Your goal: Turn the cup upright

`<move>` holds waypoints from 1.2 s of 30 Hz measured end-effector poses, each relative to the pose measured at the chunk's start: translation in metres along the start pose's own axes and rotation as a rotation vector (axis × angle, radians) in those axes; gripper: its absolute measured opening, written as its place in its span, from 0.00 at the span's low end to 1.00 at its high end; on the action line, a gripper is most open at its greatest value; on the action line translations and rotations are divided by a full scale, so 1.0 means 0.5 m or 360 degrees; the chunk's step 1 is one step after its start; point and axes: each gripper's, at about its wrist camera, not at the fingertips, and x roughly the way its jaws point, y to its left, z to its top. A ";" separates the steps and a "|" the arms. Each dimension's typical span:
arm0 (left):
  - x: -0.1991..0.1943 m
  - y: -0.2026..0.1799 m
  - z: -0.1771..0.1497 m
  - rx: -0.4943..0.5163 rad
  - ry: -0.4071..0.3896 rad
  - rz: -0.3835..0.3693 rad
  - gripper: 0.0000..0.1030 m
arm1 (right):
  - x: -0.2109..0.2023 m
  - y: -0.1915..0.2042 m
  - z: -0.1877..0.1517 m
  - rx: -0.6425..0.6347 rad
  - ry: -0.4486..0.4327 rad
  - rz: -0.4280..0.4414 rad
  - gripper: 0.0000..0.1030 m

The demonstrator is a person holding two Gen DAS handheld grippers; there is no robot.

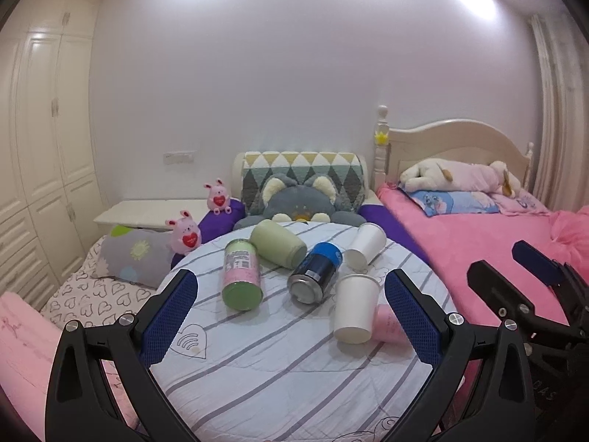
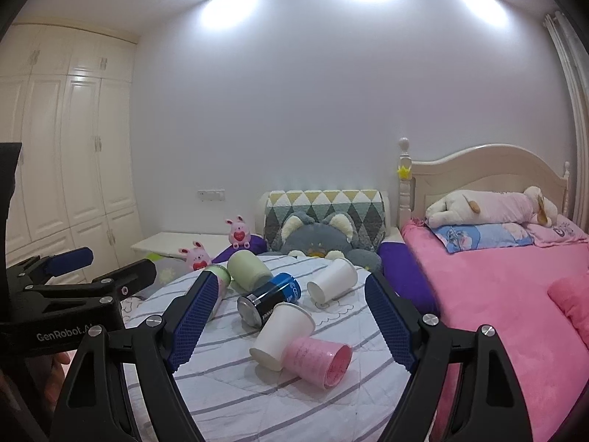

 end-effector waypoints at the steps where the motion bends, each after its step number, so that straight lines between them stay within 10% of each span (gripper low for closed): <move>1: 0.003 -0.003 -0.001 0.0013 0.0003 0.0010 1.00 | 0.003 -0.002 -0.001 -0.0004 0.0006 -0.0004 0.81; 18: 0.073 -0.028 -0.008 0.0032 0.0105 0.0003 1.00 | 0.042 -0.049 -0.015 0.0046 0.0084 -0.0047 0.81; 36: 0.240 -0.098 -0.052 0.0070 0.0498 -0.0075 1.00 | 0.108 -0.128 -0.056 0.0145 0.0231 -0.0070 0.81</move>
